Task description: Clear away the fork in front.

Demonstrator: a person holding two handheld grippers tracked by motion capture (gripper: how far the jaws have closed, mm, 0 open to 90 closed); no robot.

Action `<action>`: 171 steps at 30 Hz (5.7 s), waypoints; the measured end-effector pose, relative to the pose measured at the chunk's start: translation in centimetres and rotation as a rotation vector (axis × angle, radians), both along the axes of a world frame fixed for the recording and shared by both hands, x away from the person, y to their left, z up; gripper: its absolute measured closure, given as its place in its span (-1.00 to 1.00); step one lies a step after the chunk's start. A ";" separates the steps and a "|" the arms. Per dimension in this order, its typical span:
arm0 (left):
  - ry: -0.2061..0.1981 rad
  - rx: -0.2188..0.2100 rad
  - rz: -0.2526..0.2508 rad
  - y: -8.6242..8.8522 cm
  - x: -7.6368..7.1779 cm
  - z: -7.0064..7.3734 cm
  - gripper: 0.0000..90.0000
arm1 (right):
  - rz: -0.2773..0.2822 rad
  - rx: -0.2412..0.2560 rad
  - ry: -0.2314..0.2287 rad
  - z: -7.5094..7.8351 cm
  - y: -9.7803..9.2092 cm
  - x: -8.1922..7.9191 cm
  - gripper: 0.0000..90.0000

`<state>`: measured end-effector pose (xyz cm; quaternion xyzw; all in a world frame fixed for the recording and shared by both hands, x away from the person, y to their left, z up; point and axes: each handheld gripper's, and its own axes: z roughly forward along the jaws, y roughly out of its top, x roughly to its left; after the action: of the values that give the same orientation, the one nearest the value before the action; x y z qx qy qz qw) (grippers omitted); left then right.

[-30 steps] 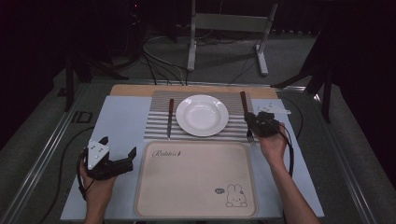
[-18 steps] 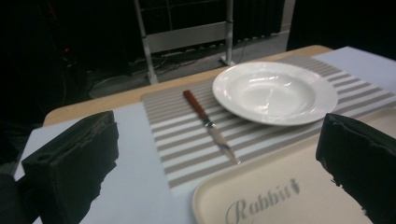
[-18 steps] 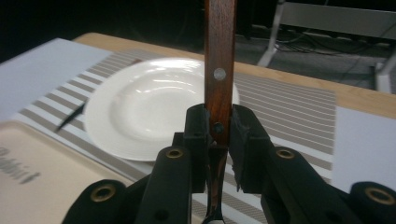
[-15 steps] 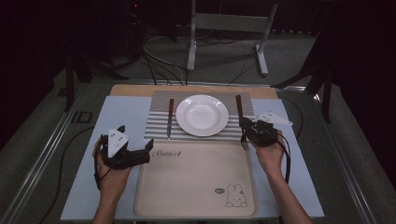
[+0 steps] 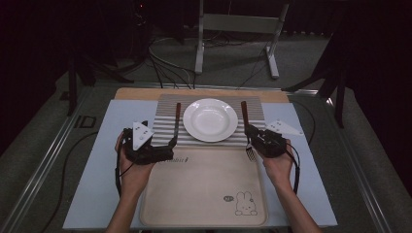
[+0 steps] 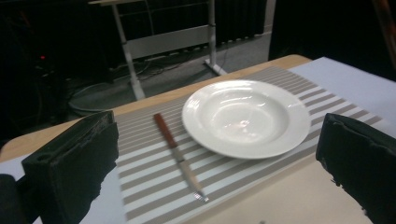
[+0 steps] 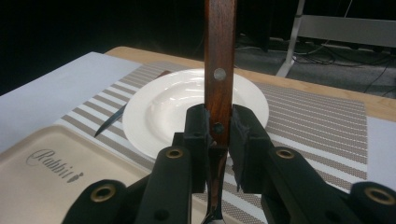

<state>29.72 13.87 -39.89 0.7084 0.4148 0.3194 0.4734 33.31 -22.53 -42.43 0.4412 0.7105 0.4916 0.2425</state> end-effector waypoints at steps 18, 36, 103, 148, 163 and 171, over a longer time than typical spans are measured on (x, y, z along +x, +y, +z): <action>0.031 -0.014 -0.078 -4.9 2.0 -0.2 -1.00 | 0.049 0.021 -0.012 -0.2 2.0 -1.3 0.73; 0.049 -0.061 -0.131 -8.9 3.0 0.0 -0.96 | 0.101 -0.006 -0.014 -1.1 4.4 -2.1 0.73; 0.239 -0.244 -0.248 -4.5 3.7 0.7 0.78 | 0.041 0.027 0.000 -0.8 0.9 -1.6 -0.70; 0.442 -0.148 -0.319 5.3 -1.1 0.0 0.79 | -0.097 0.042 -0.044 -0.8 -3.9 -2.3 -0.70; 0.535 -0.157 -0.299 5.4 0.0 -4.0 0.74 | -0.099 0.000 -0.062 -0.9 -3.3 -2.4 -0.69; 0.588 -0.156 -0.289 5.6 0.3 -7.7 0.62 | -0.107 0.011 -0.062 -0.8 -3.6 -2.4 -0.69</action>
<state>30.05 19.51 -47.59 0.7832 0.4523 -0.0018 0.4266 30.91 -26.10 -43.27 0.4642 0.6755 0.4953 0.2881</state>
